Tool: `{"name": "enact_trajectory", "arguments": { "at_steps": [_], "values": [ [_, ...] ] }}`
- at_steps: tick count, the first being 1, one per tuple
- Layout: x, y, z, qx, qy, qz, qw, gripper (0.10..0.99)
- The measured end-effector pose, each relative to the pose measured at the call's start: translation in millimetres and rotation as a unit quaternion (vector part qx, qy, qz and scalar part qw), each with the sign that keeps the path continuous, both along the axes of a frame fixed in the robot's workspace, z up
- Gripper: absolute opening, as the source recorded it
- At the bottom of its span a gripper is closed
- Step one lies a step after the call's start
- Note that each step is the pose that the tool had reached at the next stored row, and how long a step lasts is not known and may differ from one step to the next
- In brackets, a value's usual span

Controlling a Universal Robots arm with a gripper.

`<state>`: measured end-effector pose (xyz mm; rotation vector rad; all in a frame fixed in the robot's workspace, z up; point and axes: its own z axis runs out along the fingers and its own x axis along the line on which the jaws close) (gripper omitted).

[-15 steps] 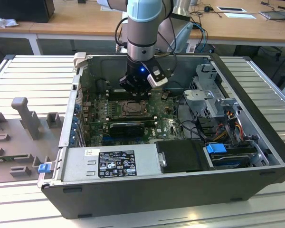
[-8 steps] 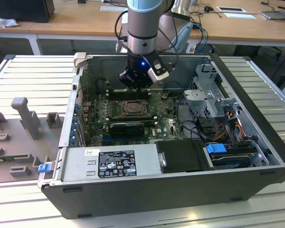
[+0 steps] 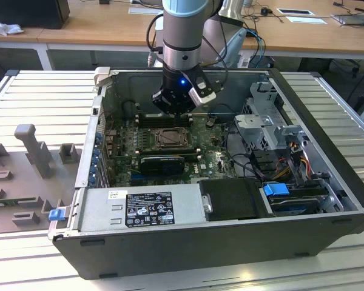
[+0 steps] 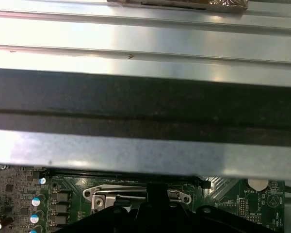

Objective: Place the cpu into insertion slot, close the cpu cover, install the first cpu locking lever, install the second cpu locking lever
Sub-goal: 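Install the second cpu locking lever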

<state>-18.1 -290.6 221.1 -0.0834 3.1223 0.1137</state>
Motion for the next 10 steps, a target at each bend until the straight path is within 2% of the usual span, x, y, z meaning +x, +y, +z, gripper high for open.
{"name": "enact_trajectory", "arguments": {
  "at_steps": [6,9,10],
  "values": [
    [-0.1,-4.0,1.0,-0.0006,0.0001,0.000,1.0000,0.106],
    [0.0,-4.0,9.4,-0.0005,0.0000,0.000,1.0000,0.106],
    [0.0,-4.0,18.1,-0.0008,0.0000,0.000,1.0000,0.106]
  ]
}}
